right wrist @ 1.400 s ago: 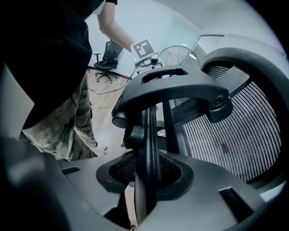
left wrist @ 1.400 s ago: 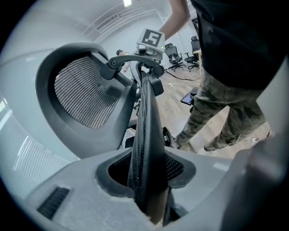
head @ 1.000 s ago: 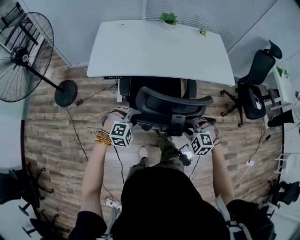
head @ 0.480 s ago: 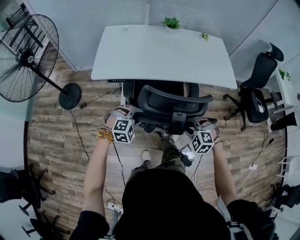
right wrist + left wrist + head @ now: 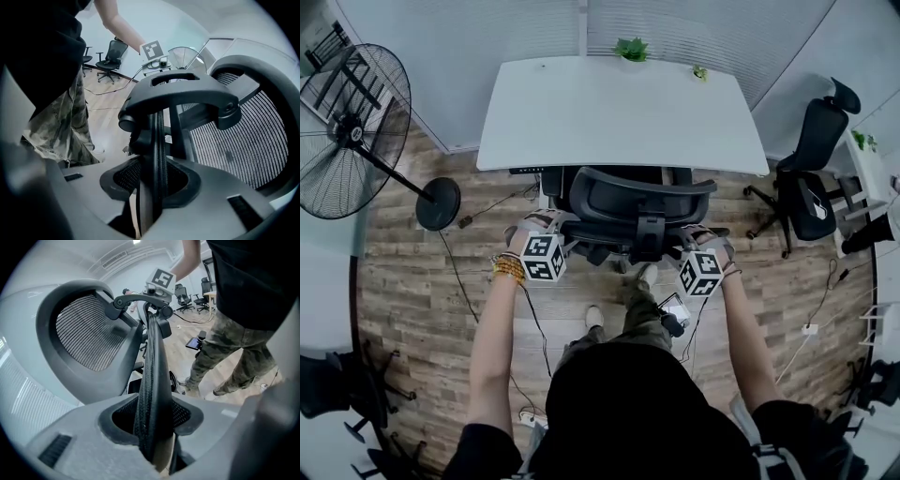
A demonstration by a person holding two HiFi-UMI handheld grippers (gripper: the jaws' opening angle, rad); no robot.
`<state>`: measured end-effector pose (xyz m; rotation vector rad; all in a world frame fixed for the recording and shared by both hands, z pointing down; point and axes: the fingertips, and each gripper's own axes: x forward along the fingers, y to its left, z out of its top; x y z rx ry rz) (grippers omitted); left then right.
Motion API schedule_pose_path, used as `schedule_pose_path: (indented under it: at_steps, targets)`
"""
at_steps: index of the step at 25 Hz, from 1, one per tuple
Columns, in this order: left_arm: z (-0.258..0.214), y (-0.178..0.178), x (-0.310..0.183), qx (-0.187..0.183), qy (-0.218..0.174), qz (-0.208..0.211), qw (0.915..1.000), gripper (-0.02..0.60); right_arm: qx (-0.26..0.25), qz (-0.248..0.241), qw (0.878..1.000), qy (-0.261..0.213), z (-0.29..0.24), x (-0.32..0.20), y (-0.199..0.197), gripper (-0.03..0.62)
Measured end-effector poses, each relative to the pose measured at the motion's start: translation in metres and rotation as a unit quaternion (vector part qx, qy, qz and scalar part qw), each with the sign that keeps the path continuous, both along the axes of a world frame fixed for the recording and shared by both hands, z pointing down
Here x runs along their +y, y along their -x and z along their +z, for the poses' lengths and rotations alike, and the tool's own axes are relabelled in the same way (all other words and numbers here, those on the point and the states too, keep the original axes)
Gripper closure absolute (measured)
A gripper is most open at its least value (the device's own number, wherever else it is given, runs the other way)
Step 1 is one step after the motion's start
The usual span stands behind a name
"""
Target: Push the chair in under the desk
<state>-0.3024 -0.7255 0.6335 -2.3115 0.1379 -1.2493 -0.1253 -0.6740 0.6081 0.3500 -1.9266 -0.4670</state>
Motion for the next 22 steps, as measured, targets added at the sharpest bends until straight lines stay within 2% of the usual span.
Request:
schedule_pose_path:
  at_steps: [22]
  targets:
    - [0.004,0.001,-0.085,-0.010,0.009,-0.015,0.9998,0.419,-0.001,0.000,1.000,0.007,0.002,-0.085,0.000,0.473]
